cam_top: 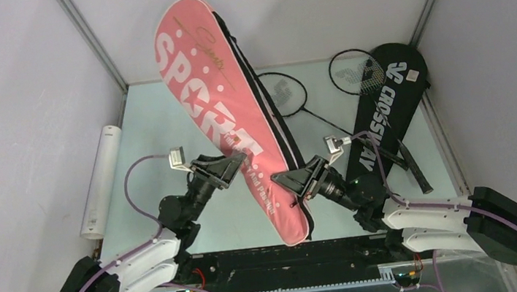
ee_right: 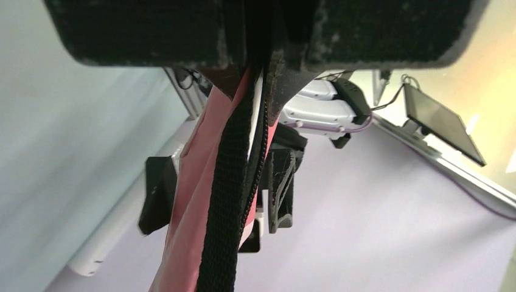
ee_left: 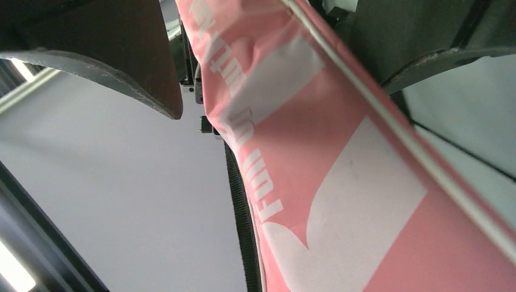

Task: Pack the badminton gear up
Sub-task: Adjust the racket bag.

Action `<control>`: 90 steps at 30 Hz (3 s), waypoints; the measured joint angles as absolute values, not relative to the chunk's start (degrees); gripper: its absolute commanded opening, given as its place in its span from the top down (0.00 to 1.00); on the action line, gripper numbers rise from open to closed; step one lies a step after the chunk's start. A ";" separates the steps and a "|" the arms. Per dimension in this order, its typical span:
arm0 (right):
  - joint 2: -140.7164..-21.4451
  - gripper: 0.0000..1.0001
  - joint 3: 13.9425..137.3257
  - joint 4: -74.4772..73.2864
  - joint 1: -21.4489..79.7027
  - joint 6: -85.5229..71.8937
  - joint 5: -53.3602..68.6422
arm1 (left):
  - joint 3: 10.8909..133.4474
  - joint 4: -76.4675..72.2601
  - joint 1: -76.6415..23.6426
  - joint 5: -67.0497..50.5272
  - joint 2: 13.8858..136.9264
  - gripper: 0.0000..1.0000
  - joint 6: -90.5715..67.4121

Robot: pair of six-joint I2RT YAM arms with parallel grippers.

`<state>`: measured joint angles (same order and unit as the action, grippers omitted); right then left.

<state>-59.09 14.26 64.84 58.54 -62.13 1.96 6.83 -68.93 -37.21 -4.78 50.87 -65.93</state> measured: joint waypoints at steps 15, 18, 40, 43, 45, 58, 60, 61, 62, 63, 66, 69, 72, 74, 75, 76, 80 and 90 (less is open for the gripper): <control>-57.30 0.26 18.17 63.33 60.86 -55.37 5.80 | 14.83 -78.41 -37.78 -15.31 53.39 1.00 -66.54; -45.95 0.01 18.35 51.53 60.84 -49.17 3.38 | 17.85 -65.73 -38.13 -16.69 45.08 1.00 -56.03; -40.05 0.13 17.63 28.08 61.08 -18.41 11.84 | 44.60 0.95 -38.68 -0.58 35.62 1.00 -25.19; -48.49 0.12 19.99 33.98 61.08 -17.98 15.64 | 44.18 3.73 -38.68 0.86 38.54 1.00 -26.98; -53.65 0.10 22.37 38.26 61.06 -18.00 17.91 | 43.13 5.48 -38.68 0.89 40.10 1.00 -27.57; -74.43 0.13 28.71 50.92 48.82 -28.21 22.04 | 37.01 2.22 -38.76 -8.62 34.68 1.00 -32.95; -77.62 0.11 28.71 52.66 45.52 -31.29 24.23 | 36.64 1.15 -38.76 -10.61 33.43 1.00 -33.63; -78.65 0.07 28.71 54.41 44.10 -32.60 26.02 | 36.07 0.49 -38.74 -11.18 32.77 1.00 -33.63; -79.96 0.05 28.73 57.32 42.81 -34.24 28.58 | 35.05 -0.82 -38.63 -11.92 32.08 1.00 -33.71; -81.01 0.03 28.73 59.59 41.95 -35.83 30.74 | 34.54 -1.39 -38.61 -12.36 31.66 1.00 -33.91; -85.76 0.01 28.77 70.63 39.53 -41.74 39.62 | 33.10 -2.52 -38.61 -14.48 29.63 1.00 -35.31; -86.80 0.16 28.77 75.37 39.68 -44.71 46.17 | 33.06 -4.19 -38.74 -16.43 28.53 1.00 -36.21; -83.90 0.53 28.77 77.25 41.91 -45.56 50.06 | 32.62 -8.62 -38.76 -18.68 27.90 1.00 -36.12; -80.93 0.89 28.77 75.75 42.63 -44.38 51.07 | 32.56 -10.63 -38.76 -19.90 27.55 1.00 -36.05; -79.15 0.98 28.77 74.26 42.59 -43.38 51.29 | 32.56 -11.66 -38.79 -20.69 27.35 1.00 -36.03; -77.56 1.00 28.77 72.60 42.50 -42.87 51.37 | 32.56 -12.43 -38.79 -21.37 27.11 1.00 -36.01; -71.68 1.00 28.03 67.79 42.19 -40.84 53.19 | 32.56 -13.43 -39.07 -23.75 25.96 1.00 -34.37; -42.72 0.93 20.34 43.57 33.28 -26.72 59.07 | 26.22 -19.99 -39.83 -38.28 21.61 1.00 -27.46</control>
